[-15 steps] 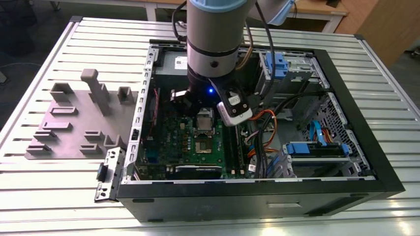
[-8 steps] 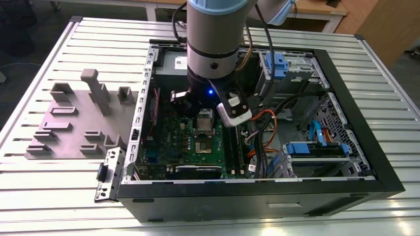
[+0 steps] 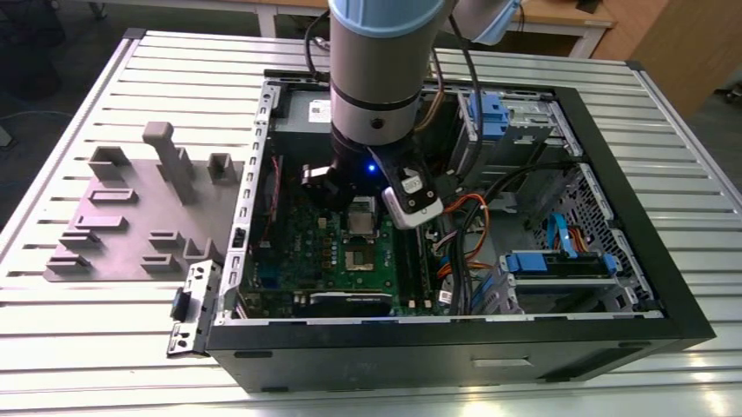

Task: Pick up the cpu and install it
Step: 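Place the cpu into insertion slot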

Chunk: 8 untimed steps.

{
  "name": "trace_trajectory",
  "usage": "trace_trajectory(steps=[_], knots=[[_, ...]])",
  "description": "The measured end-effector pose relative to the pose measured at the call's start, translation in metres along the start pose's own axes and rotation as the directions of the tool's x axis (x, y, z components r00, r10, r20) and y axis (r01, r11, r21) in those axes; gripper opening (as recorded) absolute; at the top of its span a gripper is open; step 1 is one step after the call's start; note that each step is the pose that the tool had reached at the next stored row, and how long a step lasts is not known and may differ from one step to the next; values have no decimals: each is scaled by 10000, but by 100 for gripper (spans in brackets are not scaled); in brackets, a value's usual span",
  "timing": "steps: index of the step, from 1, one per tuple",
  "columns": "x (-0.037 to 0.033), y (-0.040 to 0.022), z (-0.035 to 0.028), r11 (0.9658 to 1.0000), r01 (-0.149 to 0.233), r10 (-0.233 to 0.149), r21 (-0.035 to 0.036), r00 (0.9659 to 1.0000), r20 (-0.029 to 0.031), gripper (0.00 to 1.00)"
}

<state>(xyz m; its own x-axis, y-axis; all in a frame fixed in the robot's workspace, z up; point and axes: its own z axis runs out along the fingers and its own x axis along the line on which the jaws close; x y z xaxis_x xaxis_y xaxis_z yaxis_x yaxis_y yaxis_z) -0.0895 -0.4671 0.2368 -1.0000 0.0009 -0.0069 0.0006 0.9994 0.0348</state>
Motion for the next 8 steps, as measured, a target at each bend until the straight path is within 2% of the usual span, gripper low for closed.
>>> trace_trajectory(steps=[8], knots=[[0,-1,21,10000,0,0,-1,10000,0,47]])
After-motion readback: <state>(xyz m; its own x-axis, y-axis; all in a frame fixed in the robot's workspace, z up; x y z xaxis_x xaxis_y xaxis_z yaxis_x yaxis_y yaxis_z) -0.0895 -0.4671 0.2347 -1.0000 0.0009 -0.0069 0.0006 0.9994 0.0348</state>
